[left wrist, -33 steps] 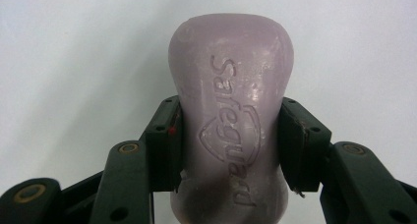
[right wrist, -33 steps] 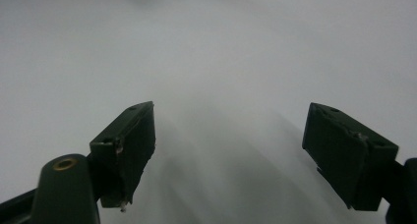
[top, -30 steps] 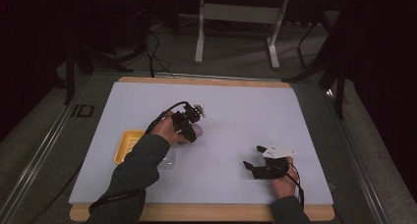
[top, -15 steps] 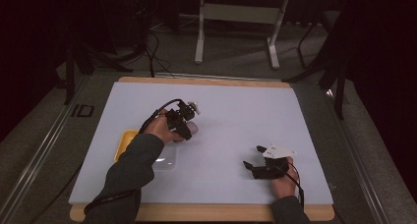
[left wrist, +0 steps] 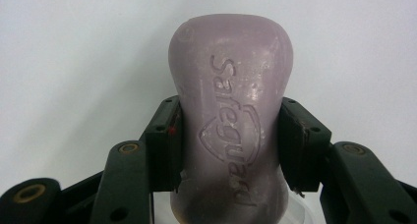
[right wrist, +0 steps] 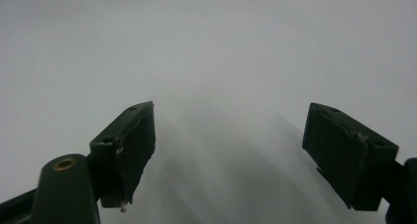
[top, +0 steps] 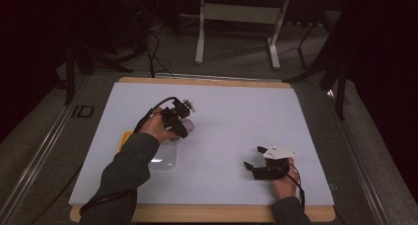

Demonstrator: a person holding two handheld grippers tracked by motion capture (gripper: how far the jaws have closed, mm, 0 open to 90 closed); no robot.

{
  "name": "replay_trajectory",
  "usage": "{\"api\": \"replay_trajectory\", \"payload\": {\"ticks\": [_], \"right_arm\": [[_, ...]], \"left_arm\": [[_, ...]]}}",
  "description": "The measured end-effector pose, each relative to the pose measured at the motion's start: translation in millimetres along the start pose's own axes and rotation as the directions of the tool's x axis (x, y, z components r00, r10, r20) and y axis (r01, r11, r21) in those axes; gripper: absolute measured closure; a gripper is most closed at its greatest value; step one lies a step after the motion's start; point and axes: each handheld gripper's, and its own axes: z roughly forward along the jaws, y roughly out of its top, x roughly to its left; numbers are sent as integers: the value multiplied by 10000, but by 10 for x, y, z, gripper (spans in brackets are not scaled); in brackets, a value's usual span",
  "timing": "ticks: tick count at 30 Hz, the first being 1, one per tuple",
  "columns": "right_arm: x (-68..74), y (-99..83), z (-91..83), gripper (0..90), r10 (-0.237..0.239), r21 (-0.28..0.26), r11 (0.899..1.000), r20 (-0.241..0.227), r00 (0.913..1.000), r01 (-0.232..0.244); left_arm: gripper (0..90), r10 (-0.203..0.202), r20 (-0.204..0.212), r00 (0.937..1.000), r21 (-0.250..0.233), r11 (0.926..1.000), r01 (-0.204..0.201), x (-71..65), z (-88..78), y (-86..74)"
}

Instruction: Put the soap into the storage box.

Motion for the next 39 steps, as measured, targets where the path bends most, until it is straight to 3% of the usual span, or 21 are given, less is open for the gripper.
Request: {"api": "replay_trajectory", "payload": {"ticks": [16,39], "right_arm": [[1,0,0,198,4,7,10000,-2,10000,-4],[3,1,1,198,3,8,10000,10,10000,-3]], "left_arm": [[498,-95,-98,9999,-143,9999,93,77,-84,-69],[498,-921,-224,9955,-157,9957,918,268,-157,-300]]}}
